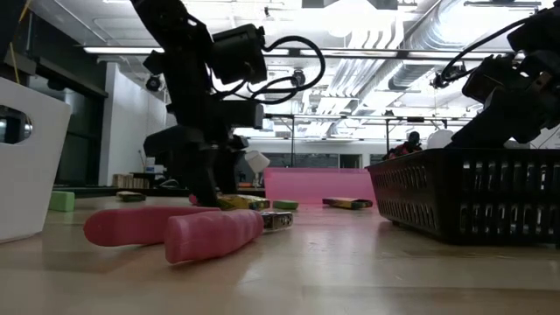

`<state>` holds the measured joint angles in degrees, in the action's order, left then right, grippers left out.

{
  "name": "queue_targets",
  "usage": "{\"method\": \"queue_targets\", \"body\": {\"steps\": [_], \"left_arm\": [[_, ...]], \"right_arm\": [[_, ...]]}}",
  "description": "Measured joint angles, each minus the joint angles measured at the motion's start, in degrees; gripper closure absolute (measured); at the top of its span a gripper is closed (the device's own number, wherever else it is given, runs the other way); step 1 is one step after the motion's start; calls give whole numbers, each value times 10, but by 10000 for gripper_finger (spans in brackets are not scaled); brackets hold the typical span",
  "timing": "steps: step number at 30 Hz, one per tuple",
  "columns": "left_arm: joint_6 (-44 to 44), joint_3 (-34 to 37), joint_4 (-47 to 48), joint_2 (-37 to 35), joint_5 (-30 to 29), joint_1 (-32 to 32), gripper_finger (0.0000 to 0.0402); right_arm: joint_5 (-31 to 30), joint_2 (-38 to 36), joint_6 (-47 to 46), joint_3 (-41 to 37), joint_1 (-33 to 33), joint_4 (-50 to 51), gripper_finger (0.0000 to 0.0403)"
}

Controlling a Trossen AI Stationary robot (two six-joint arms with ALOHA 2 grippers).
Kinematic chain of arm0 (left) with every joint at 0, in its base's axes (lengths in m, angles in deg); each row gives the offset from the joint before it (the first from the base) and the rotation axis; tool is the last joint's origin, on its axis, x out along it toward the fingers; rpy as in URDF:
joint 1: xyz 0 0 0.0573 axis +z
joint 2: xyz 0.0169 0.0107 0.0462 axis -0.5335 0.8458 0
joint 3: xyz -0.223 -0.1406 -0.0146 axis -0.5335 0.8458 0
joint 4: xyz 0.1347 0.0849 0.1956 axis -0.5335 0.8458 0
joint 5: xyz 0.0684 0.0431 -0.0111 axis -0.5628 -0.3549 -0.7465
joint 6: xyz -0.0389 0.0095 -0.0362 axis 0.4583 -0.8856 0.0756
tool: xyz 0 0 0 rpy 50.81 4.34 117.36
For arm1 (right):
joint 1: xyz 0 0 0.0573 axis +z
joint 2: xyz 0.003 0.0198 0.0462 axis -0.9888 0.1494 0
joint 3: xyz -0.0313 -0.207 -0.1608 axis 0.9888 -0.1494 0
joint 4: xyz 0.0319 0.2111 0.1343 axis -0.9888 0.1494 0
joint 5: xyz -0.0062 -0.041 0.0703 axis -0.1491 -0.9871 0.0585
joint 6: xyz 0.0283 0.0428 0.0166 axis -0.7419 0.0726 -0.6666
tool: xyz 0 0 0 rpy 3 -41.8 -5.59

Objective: Pick & Place School Supplies
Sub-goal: Put the yellow crayon box into the pink bin

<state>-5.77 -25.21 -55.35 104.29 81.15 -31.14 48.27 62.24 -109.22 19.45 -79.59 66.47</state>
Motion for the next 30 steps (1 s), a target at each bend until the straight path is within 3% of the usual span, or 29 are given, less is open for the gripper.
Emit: {"method": "queue_targets", "body": {"steps": [6,19,30], "left_arm": [[0,0,0,0,0,0,129],[12,1,1,1,3,-1,220],[19,1,0,1,-2,0,254]], "right_arm": [[0,0,0,0,0,0,292],[0,0,0,0,0,0,292],[0,0,0,0,0,0,292]]}}
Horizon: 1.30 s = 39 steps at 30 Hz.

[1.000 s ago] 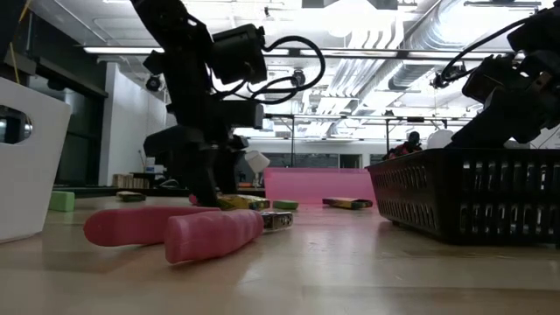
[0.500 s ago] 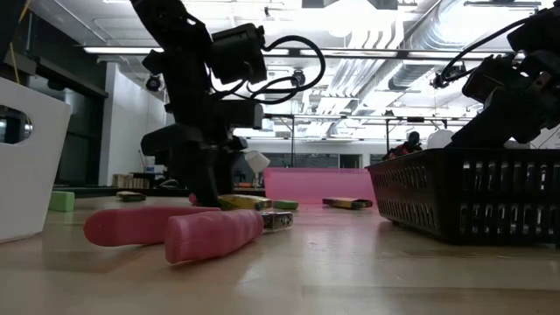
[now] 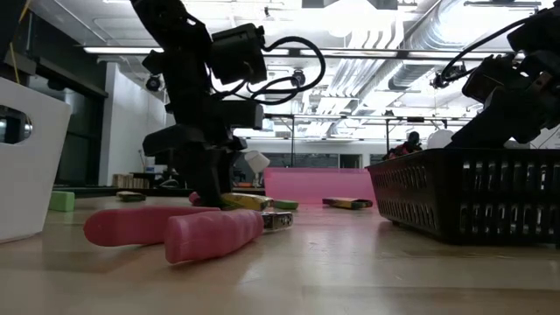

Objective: Pick & Place School Supplies
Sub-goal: Put the yellow crayon box into the pink bin

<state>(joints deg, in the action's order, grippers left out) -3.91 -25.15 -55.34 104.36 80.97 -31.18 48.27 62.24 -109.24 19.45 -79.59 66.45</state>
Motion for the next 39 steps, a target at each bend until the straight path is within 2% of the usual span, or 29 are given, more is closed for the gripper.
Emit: {"method": "queue_targets", "body": {"steps": [8,21,39], "left_arm": [[25,0,0,-3,-4,-1,254],[45,0,3,-48,-28,-17,254],[53,-6,-1,-63,-20,1,254]], "right_arm": [[0,0,0,0,0,0,292],[0,0,0,0,0,-1,292],[0,0,0,0,0,0,292]]}}
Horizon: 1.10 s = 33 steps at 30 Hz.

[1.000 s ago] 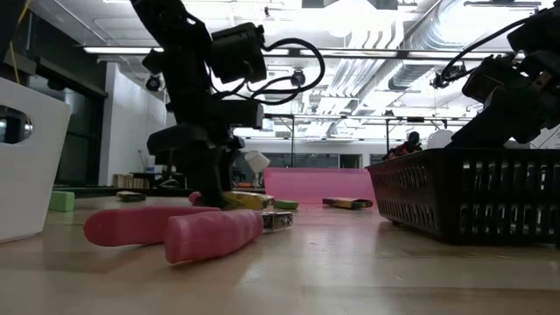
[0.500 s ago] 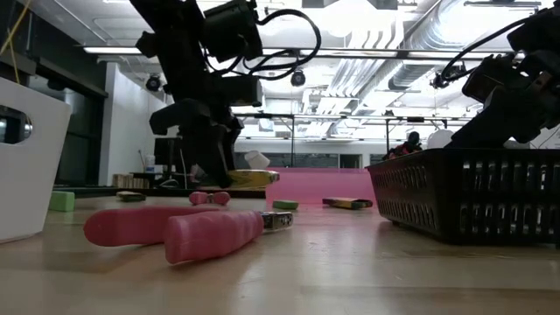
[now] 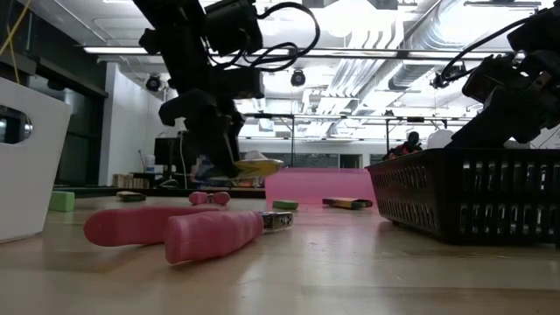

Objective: Pick & Place School Supplies
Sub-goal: Put the yellow crayon box into the pink bin

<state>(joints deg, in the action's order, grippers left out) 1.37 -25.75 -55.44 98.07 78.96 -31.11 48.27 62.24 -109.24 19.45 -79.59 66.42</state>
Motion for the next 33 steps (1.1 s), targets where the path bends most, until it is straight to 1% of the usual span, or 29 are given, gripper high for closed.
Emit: {"method": "queue_targets", "body": {"steps": [7,14,23,27,33], "left_arm": [[5,-25,-2,-4,44,43,254],[-31,-61,-1,-4,47,86,254],[-54,-121,30,-2,40,133,254],[-69,-160,50,19,36,152,254],[-101,-228,56,74,42,181,254]], "right_arm": [[0,0,0,0,0,0,292],[0,0,0,0,0,0,292],[0,0,0,0,0,-1,292],[0,0,0,0,0,0,292],[0,0,0,0,0,0,292]]}}
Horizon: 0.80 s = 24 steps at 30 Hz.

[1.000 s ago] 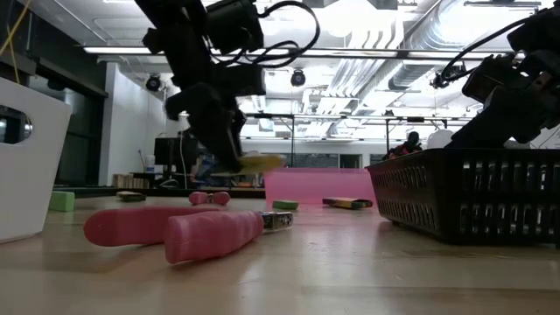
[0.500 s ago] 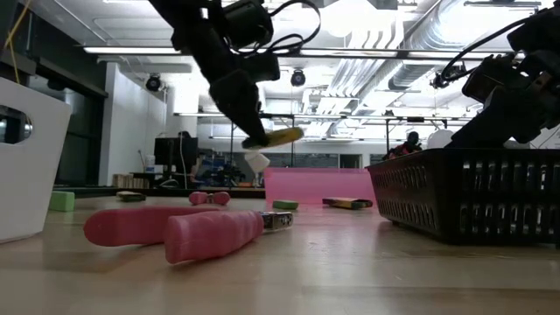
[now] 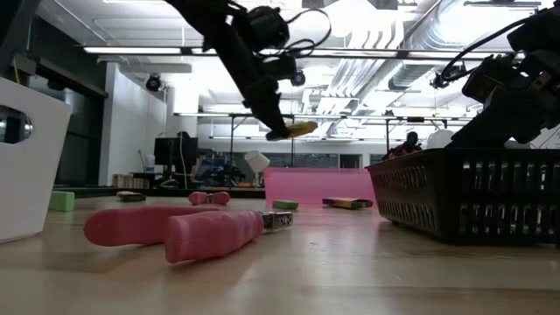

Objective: Pick & Place School Supplies
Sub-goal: Put the yellow crayon box into the pink bin

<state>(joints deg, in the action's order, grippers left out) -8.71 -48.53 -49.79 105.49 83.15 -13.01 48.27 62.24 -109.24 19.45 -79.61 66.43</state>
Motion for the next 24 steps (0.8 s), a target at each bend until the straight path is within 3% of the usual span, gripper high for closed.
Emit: {"method": "queue_targets", "body": {"steps": [14,24], "left_arm": [[-32,-100,4,119,34,62,254],[-47,-103,-14,128,45,82,254]], "right_arm": [[0,0,0,0,0,0,292],[0,0,0,0,0,0,292]]}}
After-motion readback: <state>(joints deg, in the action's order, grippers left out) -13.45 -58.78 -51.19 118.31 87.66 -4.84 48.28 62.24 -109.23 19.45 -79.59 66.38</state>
